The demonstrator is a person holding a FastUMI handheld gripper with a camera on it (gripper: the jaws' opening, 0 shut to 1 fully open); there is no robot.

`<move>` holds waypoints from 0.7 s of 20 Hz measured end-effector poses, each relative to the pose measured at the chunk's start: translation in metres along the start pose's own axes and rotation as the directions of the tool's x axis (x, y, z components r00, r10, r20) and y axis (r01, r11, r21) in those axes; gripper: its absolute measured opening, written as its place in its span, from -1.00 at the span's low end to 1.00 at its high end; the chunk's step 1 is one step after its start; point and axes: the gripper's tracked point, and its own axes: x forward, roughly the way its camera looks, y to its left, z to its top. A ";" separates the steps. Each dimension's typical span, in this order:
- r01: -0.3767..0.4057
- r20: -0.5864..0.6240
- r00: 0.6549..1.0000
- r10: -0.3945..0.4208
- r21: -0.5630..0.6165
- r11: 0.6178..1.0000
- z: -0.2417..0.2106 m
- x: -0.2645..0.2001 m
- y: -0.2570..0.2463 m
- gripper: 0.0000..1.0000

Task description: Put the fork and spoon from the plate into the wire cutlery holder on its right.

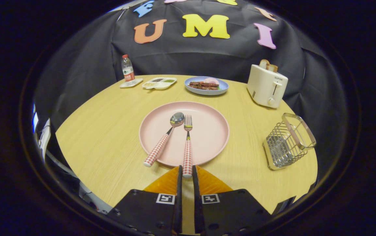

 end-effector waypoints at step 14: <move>-0.056 -0.002 0.998 0.056 0.035 0.998 0.089 -0.081 -0.057 -0.98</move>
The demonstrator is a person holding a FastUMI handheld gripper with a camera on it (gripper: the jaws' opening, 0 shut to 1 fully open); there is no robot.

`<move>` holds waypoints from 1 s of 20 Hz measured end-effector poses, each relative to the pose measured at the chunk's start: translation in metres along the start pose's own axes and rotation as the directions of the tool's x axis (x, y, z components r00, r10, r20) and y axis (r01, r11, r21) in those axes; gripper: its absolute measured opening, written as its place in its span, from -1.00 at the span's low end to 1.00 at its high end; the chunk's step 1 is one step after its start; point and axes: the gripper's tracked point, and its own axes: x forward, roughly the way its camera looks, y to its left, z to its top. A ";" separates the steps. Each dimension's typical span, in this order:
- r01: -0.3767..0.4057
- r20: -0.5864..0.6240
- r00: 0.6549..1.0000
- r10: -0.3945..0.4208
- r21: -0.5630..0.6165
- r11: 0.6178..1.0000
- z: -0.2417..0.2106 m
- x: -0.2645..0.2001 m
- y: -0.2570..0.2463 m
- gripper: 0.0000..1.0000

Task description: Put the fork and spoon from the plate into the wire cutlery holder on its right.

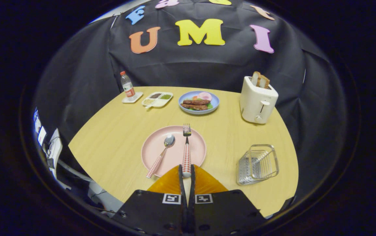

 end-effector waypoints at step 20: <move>0.172 -0.390 0.917 -0.083 0.198 0.965 -0.030 -0.111 -0.150 -0.99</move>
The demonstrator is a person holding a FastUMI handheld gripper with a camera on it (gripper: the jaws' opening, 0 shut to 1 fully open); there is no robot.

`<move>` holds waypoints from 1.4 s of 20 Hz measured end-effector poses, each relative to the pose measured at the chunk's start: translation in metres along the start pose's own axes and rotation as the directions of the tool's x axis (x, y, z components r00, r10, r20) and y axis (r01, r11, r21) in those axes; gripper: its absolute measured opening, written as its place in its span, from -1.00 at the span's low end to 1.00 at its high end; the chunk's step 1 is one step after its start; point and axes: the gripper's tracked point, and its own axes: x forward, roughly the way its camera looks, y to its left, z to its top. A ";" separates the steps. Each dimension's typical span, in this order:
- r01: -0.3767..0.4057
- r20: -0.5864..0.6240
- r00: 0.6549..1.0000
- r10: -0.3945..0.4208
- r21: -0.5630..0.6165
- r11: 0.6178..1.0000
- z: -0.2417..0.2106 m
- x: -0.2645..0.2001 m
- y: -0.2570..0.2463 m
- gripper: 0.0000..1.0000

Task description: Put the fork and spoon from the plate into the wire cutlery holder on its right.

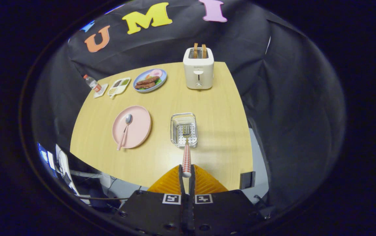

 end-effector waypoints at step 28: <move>0.003 -0.105 0.994 0.008 0.107 0.994 0.029 0.069 0.007 -0.12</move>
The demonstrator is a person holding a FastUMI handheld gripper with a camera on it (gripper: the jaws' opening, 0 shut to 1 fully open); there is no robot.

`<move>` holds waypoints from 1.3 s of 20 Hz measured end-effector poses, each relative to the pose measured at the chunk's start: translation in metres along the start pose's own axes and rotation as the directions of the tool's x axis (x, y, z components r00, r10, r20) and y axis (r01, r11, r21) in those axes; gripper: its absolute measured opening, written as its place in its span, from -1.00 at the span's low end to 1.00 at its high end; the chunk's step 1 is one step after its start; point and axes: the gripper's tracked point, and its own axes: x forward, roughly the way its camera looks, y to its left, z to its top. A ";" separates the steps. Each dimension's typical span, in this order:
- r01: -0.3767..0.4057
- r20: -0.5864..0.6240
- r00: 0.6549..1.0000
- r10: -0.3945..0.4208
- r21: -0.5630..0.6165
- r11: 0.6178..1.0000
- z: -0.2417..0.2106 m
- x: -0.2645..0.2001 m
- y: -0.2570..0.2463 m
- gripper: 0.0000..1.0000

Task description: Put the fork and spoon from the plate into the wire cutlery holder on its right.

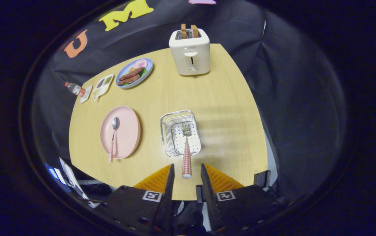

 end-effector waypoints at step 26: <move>-0.030 0.450 0.883 0.132 -0.227 0.973 -0.087 0.084 0.248 0.93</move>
